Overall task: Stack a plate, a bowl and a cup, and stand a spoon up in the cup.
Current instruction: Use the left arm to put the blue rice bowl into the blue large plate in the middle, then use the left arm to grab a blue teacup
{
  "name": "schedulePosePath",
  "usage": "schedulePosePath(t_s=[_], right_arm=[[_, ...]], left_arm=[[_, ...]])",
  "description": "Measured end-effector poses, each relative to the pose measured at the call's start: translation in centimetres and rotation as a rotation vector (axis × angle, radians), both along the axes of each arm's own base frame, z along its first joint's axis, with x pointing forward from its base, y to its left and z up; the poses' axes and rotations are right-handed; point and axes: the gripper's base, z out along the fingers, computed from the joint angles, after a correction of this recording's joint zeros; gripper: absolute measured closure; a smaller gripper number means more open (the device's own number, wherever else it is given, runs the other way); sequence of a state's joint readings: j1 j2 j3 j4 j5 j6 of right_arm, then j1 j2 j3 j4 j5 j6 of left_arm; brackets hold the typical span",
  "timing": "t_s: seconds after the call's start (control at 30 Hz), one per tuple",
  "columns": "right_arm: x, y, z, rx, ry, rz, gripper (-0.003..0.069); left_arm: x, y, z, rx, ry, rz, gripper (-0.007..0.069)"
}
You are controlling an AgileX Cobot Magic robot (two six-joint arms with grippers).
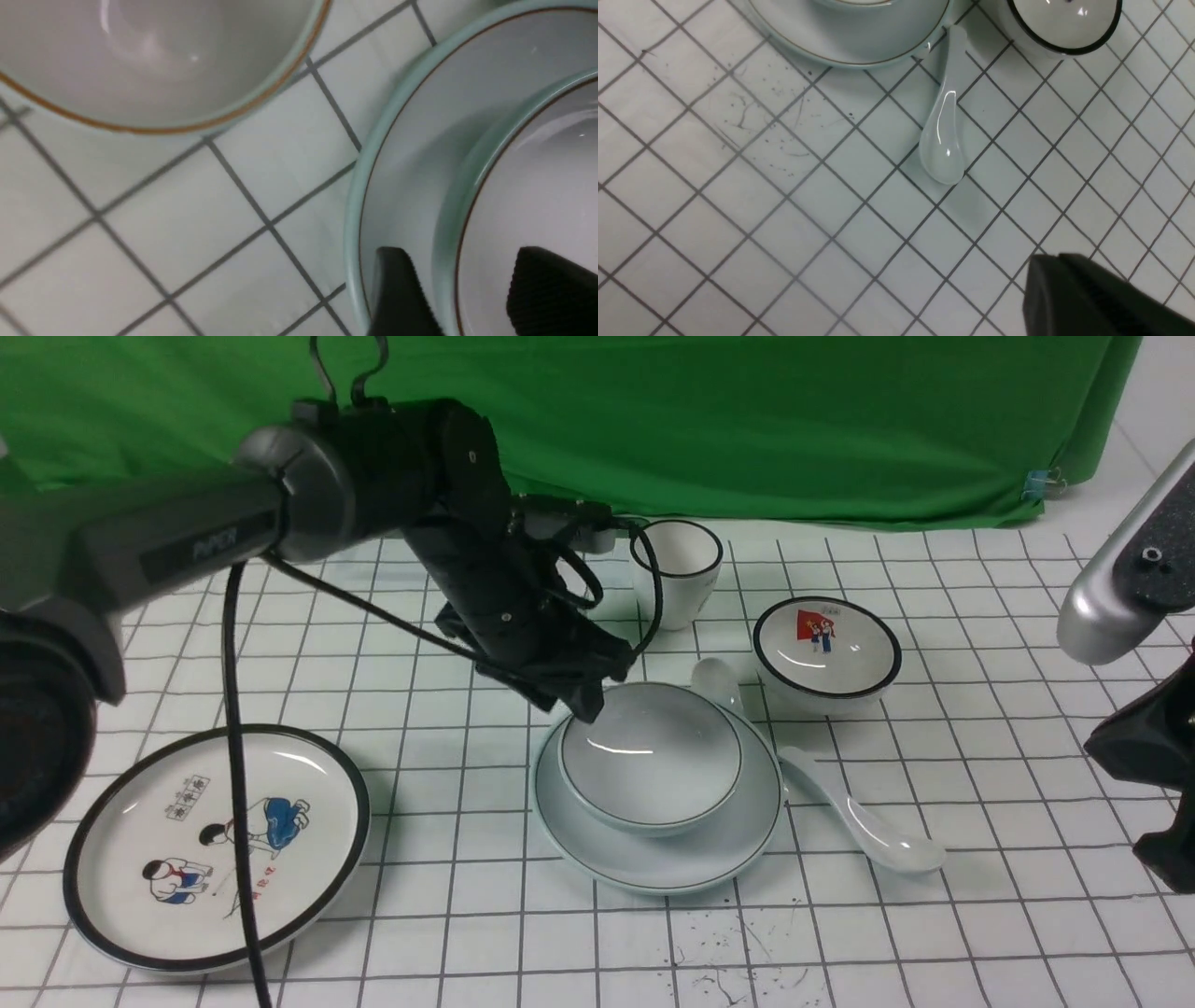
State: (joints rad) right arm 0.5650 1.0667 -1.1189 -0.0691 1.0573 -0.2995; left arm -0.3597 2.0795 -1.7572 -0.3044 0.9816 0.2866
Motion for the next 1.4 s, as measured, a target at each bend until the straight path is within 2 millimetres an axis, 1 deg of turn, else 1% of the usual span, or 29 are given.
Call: schedulePosePath(t_s=[0.03,0.1,0.17,0.2,0.27,0.37,0.43,0.5,0.53,0.57,0.6,0.63,0.67,0.7,0.73,0.8,0.83,0.87,0.93,0.97,1.1,1.17,1.2,1.23,1.27,1.3,1.33,1.37,1.4], right_arm=[[0.0,0.0,0.0,0.003,0.001,-0.005,0.0617],[0.0,0.0,0.0,0.015,0.003,-0.021,0.0617],[0.0,0.0,0.0,0.024,0.005,-0.035,0.0617],[0.1,0.1,-0.1,0.025,0.008,-0.039,0.0617],[0.3,0.2,-0.2,0.022,0.017,-0.043,0.0617],[0.8,0.5,-0.7,0.012,0.036,-0.047,0.0617],[1.2,0.8,-1.2,0.001,0.057,-0.052,0.0617],[1.4,0.9,-1.4,-0.004,0.066,-0.053,0.0617],[1.5,1.0,-1.5,-0.006,0.069,-0.053,0.0617],[1.6,1.0,-1.6,-0.009,0.077,-0.056,0.0617],[1.7,1.1,-1.7,-0.011,0.081,-0.056,0.0617],[1.7,1.1,-1.7,-0.011,0.082,-0.057,0.0617],[1.7,1.1,-1.8,-0.013,0.084,-0.057,0.0617],[1.8,1.1,-1.8,-0.013,0.085,-0.057,0.0617],[1.8,1.1,-1.8,-0.012,0.085,-0.057,0.0617],[1.8,1.1,-1.8,-0.012,0.085,-0.057,0.0617],[1.8,1.1,-1.8,-0.012,0.085,-0.057,0.0617],[1.8,1.1,-1.8,-0.012,0.085,-0.057,0.0618],[1.8,1.1,-1.8,-0.012,0.084,-0.056,0.0623],[1.8,1.2,-1.8,-0.010,0.083,-0.057,0.0623],[1.9,1.2,-1.7,-0.003,0.072,-0.055,0.0623],[1.9,1.2,-1.7,0.001,0.066,-0.053,0.0623],[1.9,1.3,-1.7,0.002,0.064,-0.053,0.0623],[1.9,1.3,-1.7,0.002,0.062,-0.053,0.0623],[2.0,1.3,-1.6,0.004,0.057,-0.052,0.0623],[2.0,1.3,-1.4,0.006,0.053,-0.053,0.0623],[2.0,1.3,-1.2,0.007,0.047,-0.052,0.0623],[2.0,1.3,-1.1,0.009,0.041,-0.051,0.0623],[2.1,1.3,-0.9,0.013,0.033,-0.051,0.0624]], left_arm=[[0.1,0.1,1.2,0.011,-0.026,-0.009,0.0274],[0.2,0.6,5.0,0.032,-0.128,0.000,0.0209],[0.4,1.0,7.6,0.036,-0.204,0.025,0.0171],[0.5,1.4,8.7,0.037,-0.237,0.046,0.0157],[0.9,2.0,9.8,0.030,-0.266,0.077,0.0144],[1.6,3.0,9.4,0.029,-0.260,0.116,0.0140],[3.2,3.9,7.3,0.035,-0.244,0.162,0.0144],[4.3,4.4,5.8,0.032,-0.241,0.192,0.0151],[4.5,4.4,5.4,0.030,-0.240,0.201,0.0153],[5.5,4.6,3.9,0.022,-0.240,0.230,0.0162],[5.9,4.7,3.2,0.023,-0.234,0.237,0.0168],[6.0,4.7,3.0,0.021,-0.237,0.240,0.0169],[6.7,4.7,1.4,0.020,-0.226,0.252,0.0180],[6.7,4.7,1.3,0.020,-0.224,0.254,0.0183],[7.2,4.6,-0.2,0.019,-0.207,0.261,0.0194],[7.4,4.5,-1.4,0.020,-0.184,0.264,0.0211],[7.5,4.5,-1.7,0.021,-0.179,0.264,0.0214],[7.6,4.4,-2.6,0.024,-0.162,0.266,0.0242],[7.7,4.4,-3.2,0.025,-0.150,0.266,0.0306],[7.7,4.4,-3.2,0.025,-0.149,0.266,0.0342],[7.7,4.4,-2.6,0.026,-0.163,0.251,0.0570],[7.4,4.4,-1.8,0.038,-0.167,0.224,0.0615],[7.3,4.4,-1.2,0.044,-0.170,0.212,0.0617],[7.3,4.4,-1.1,0.044,-0.169,0.211,0.0617],[7.0,4.6,1.0,0.049,-0.192,0.191,0.0617],[6.7,4.6,2.2,0.048,-0.207,0.179,0.0617],[6.3,4.7,3.9,0.043,-0.224,0.171,0.0617],[5.9,4.7,5.0,0.038,-0.231,0.163,0.0617],[5.4,4.7,6.7,0.023,-0.253,0.154,0.0617]])
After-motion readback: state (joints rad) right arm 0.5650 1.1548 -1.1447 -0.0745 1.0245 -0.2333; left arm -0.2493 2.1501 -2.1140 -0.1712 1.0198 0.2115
